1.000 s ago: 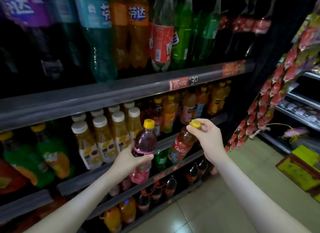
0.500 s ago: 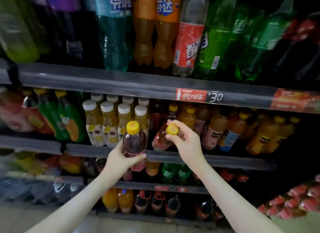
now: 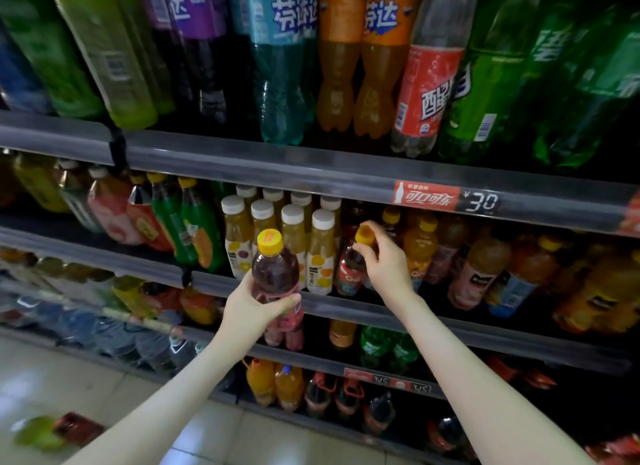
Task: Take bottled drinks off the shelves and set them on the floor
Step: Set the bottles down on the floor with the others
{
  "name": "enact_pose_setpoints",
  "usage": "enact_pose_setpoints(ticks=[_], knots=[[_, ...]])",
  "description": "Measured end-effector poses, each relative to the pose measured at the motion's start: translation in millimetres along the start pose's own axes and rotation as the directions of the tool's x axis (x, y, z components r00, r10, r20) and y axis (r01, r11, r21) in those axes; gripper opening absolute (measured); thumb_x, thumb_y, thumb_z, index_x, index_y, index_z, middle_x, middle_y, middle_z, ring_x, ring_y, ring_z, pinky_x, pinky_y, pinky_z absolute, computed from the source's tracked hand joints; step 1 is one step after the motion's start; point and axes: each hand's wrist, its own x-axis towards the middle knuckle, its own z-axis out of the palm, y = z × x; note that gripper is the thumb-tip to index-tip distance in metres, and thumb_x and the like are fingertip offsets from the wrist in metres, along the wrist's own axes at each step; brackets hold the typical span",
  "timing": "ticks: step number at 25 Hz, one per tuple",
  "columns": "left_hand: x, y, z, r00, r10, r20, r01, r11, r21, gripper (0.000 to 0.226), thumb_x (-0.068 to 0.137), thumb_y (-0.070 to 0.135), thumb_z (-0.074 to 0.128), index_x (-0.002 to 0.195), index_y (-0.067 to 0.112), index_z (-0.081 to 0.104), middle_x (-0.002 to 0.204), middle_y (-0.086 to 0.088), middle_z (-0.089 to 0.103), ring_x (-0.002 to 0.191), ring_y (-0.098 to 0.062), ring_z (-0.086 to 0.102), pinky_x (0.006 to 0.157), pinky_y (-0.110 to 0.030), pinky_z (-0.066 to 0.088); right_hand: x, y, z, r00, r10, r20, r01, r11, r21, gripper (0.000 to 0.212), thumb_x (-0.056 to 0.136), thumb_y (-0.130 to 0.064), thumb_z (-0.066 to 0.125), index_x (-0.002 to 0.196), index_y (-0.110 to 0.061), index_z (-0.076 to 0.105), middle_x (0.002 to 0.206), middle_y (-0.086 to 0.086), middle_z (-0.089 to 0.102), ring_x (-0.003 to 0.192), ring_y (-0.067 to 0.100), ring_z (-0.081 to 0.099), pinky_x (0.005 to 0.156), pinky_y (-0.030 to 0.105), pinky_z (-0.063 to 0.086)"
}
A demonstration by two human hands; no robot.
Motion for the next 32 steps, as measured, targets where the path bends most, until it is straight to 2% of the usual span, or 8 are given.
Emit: enact_pose_setpoints(ticks=[3, 7, 12, 19, 24, 26, 28, 32], knots=[[8, 3, 5, 0.999, 0.028, 0.014, -0.028, 1.0, 0.0, 0.06, 0.064, 0.031, 0.086, 0.114, 0.035, 0.055, 0.108, 0.017, 0.064, 0.104, -0.006, 0.059, 0.093, -0.031, 0.047, 7, 10, 3, 0.985, -0.161, 0.059, 0.171, 0.944, -0.282, 0.06, 0.094, -0.029, 0.057, 0.148, -0.026, 0.03, 0.15, 0.005, 0.034, 0.139, 0.02, 0.026, 0.112, 0.034, 0.025], [16, 4, 7, 0.999, 0.031, 0.008, -0.031, 0.999, -0.016, 0.062, 0.064, 0.03, 0.086, 0.116, 0.034, 0.054, 0.105, 0.02, 0.062, 0.102, -0.006, 0.058, 0.093, -0.03, 0.047, 7, 25, 13, 0.946, -0.275, 0.169, 0.305, 0.588, -0.749, 0.111, 0.069, -0.034, 0.081, 0.151, -0.027, 0.007, 0.15, 0.017, 0.032, 0.141, 0.03, 0.019, 0.114, 0.048, -0.01], [28, 4, 3, 0.997, 0.077, 0.028, -0.077, 0.997, 0.017, 0.06, 0.063, 0.031, 0.086, 0.114, 0.035, 0.054, 0.106, 0.02, 0.062, 0.102, -0.004, 0.057, 0.094, -0.031, 0.047, 31, 20, 15, 0.967, -0.156, 0.201, 0.25, 0.441, -0.862, 0.116, 0.079, -0.031, 0.071, 0.148, -0.024, -0.022, 0.149, 0.012, 0.032, 0.145, 0.029, 0.016, 0.104, 0.047, -0.032], [33, 6, 6, 0.988, 0.119, 0.097, -0.128, 0.988, 0.085, 0.054, 0.065, 0.031, 0.086, 0.1, 0.048, 0.048, 0.102, 0.025, 0.058, 0.093, 0.009, 0.053, 0.079, -0.009, 0.042, 37, 27, 23, 0.969, -0.116, 0.218, 0.246, 0.395, -0.885, 0.108, 0.076, -0.031, 0.076, 0.153, -0.03, 0.0, 0.151, 0.02, 0.03, 0.144, 0.034, 0.019, 0.109, 0.05, -0.024], [30, 3, 30, 0.975, 0.127, 0.184, -0.157, 0.975, 0.159, 0.057, 0.064, 0.035, 0.085, 0.109, 0.04, 0.05, 0.099, 0.03, 0.054, 0.088, 0.015, 0.05, 0.071, -0.001, 0.037, -3, 27, 19, 0.969, -0.22, 0.108, 0.231, 0.675, -0.7, 0.096, 0.083, -0.038, 0.069, 0.153, -0.034, 0.004, 0.158, 0.016, 0.017, 0.147, 0.032, 0.008, 0.117, 0.049, -0.005], [28, 2, 46, 0.964, 0.135, 0.23, -0.179, 0.967, 0.181, 0.062, 0.063, 0.041, 0.085, 0.116, 0.035, 0.053, 0.104, 0.025, 0.06, 0.097, 0.008, 0.056, 0.079, -0.007, 0.043, -24, 17, 1, 0.978, -0.1, 0.183, 0.145, 0.957, -0.252, 0.08, 0.091, -0.034, 0.061, 0.152, -0.038, 0.008, 0.157, 0.002, 0.025, 0.146, 0.017, 0.018, 0.12, 0.041, 0.013], [25, 9, 69, 0.937, 0.165, 0.307, -0.24, 0.945, 0.222, 0.062, 0.063, 0.044, 0.083, 0.117, 0.031, 0.055, 0.107, 0.017, 0.064, 0.1, -0.002, 0.06, 0.082, -0.019, 0.049, -43, 15, -21, 0.944, -0.024, 0.328, -0.013, 0.994, 0.111, 0.074, 0.09, -0.027, 0.062, 0.149, -0.037, 0.019, 0.151, -0.007, 0.035, 0.139, 0.006, 0.032, 0.116, 0.034, 0.028], [17, 24, 125, 0.839, 0.223, 0.496, -0.454, 0.789, 0.413, 0.062, 0.064, 0.05, 0.078, 0.117, 0.027, 0.055, 0.108, 0.008, 0.064, 0.101, -0.014, 0.059, 0.08, -0.031, 0.05, -67, 23, -55, 0.963, 0.199, 0.182, -0.206, 0.978, 0.022, 0.068, 0.077, -0.031, 0.079, 0.131, -0.028, 0.036, 0.121, -0.012, 0.054, 0.11, 0.003, 0.053, 0.097, 0.017, 0.042]])
